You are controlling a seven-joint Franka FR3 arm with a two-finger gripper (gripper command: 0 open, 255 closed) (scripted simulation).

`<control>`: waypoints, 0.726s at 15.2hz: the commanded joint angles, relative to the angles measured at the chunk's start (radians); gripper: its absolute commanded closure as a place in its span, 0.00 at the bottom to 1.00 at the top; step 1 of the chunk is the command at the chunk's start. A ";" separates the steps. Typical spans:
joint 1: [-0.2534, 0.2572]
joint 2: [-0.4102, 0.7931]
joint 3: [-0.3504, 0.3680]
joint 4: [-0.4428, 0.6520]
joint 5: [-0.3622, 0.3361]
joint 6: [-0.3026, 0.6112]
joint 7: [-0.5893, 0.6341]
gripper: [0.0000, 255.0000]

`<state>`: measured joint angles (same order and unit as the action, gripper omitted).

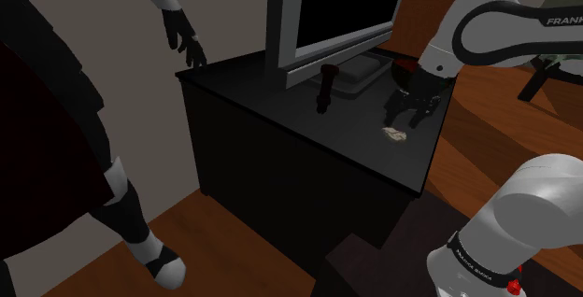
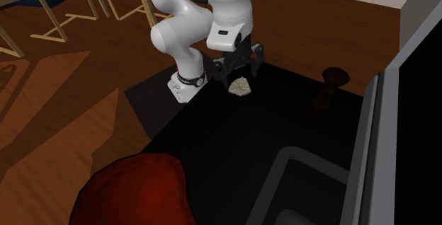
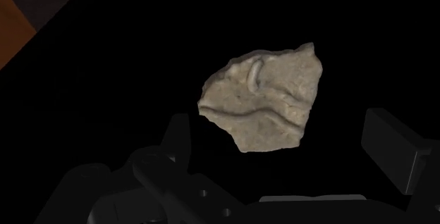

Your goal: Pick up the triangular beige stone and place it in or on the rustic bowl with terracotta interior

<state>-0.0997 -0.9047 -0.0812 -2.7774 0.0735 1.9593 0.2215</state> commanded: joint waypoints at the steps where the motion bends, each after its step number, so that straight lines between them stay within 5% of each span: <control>1: 0.000 0.008 -0.001 -0.029 0.002 0.039 -0.002 0.00; 11: 0.003 0.021 0.001 -0.057 0.005 0.081 -0.003 0.00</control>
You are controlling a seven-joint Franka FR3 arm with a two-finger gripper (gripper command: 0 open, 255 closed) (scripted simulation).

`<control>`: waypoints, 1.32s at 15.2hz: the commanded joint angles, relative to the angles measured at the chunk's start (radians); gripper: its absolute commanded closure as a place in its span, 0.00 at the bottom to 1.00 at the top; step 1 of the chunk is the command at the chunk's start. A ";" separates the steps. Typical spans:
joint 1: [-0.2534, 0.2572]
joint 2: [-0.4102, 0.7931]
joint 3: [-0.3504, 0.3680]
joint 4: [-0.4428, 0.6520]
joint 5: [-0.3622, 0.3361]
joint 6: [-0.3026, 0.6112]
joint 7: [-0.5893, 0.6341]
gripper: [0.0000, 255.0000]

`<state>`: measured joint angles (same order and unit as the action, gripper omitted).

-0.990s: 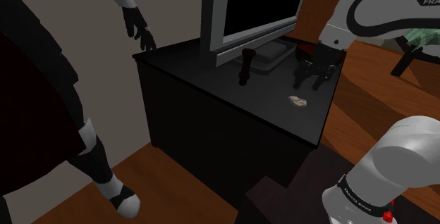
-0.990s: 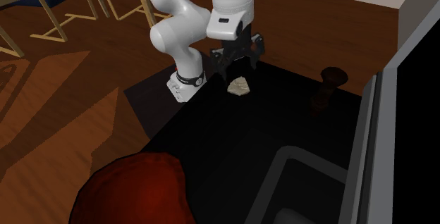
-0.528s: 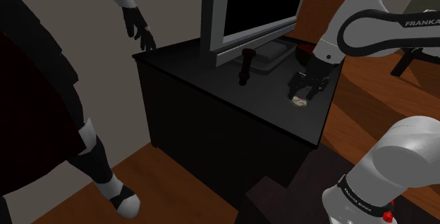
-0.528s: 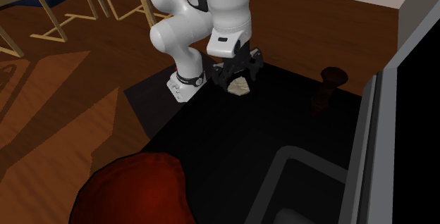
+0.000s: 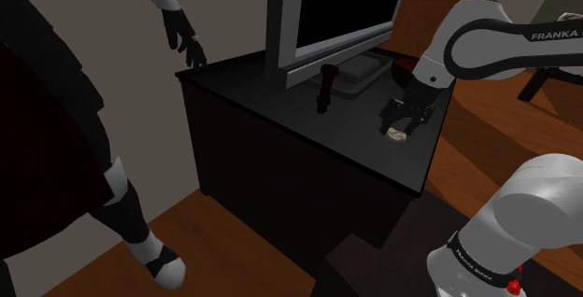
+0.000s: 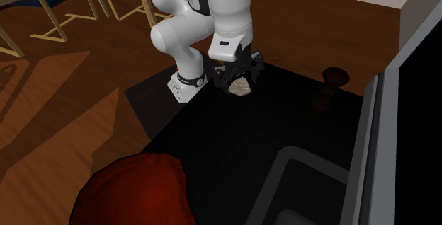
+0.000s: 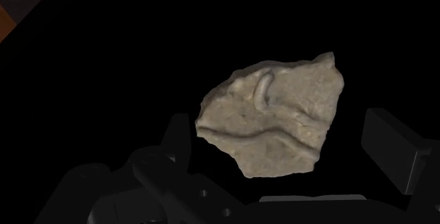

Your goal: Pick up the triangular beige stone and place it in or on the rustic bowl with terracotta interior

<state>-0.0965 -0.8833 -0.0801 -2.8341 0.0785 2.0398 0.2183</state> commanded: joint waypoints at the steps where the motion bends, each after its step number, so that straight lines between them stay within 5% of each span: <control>1: 0.000 0.000 0.000 0.000 0.000 0.000 0.000 0.00; 2: 0.000 0.000 0.000 0.000 0.000 0.000 0.000 1.00; 11: 0.000 0.000 0.000 0.000 0.000 0.000 0.000 1.00; 20: 0.000 -0.020 0.005 0.111 -0.002 -0.131 0.015 1.00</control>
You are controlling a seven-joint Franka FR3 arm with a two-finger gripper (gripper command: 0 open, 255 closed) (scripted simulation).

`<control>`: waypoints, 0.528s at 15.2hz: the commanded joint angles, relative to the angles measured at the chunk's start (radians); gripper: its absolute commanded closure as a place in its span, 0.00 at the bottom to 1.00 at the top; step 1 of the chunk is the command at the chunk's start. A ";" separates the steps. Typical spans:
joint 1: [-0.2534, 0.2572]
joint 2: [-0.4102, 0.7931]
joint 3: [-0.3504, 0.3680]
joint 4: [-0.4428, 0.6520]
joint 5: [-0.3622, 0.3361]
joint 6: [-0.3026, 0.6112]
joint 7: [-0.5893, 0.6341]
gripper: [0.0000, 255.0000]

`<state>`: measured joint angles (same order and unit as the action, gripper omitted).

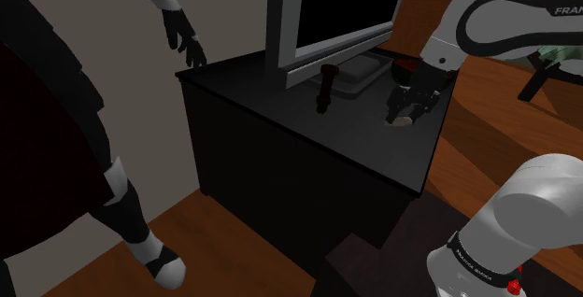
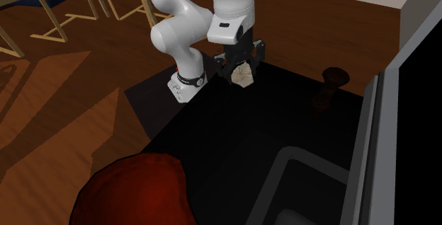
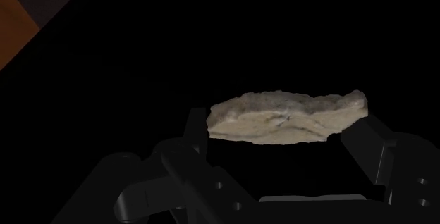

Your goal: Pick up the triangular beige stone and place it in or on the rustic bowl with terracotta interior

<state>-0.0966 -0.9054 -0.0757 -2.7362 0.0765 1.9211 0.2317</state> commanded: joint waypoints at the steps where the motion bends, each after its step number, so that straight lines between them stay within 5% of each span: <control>1: 0.001 0.001 0.001 0.026 0.000 -0.025 0.003 1.00; 8: 0.003 0.004 0.004 0.121 0.000 -0.117 0.013 1.00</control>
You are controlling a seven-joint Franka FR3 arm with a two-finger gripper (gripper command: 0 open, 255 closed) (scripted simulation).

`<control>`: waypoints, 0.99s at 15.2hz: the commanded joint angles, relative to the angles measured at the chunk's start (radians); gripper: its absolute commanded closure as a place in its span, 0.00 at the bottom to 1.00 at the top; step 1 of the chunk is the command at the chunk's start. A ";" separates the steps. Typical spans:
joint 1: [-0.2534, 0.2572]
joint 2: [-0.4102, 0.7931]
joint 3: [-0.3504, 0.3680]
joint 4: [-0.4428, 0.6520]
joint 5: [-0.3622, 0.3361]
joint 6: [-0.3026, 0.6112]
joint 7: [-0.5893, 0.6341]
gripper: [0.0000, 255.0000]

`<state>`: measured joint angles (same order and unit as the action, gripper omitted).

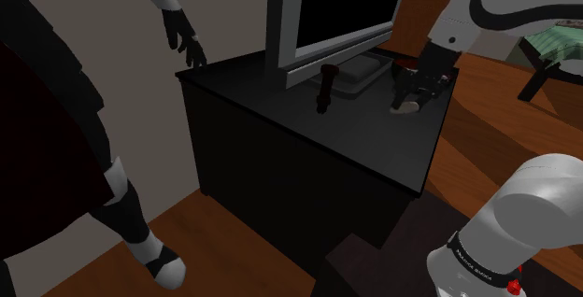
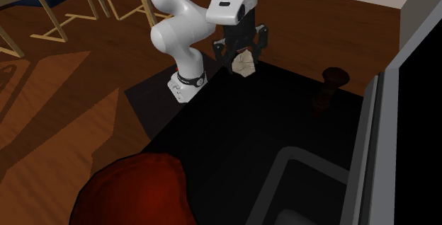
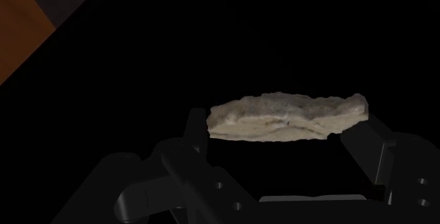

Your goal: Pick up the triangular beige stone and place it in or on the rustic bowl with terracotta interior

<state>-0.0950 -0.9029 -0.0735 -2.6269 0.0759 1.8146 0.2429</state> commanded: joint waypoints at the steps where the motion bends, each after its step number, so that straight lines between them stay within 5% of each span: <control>1: 0.001 0.003 0.002 0.026 0.001 -0.023 0.004 1.00; 15: 0.007 0.044 0.004 0.238 0.002 -0.193 0.022 1.00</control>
<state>-0.0884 -0.8612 -0.0697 -2.4040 0.0779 1.6347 0.2633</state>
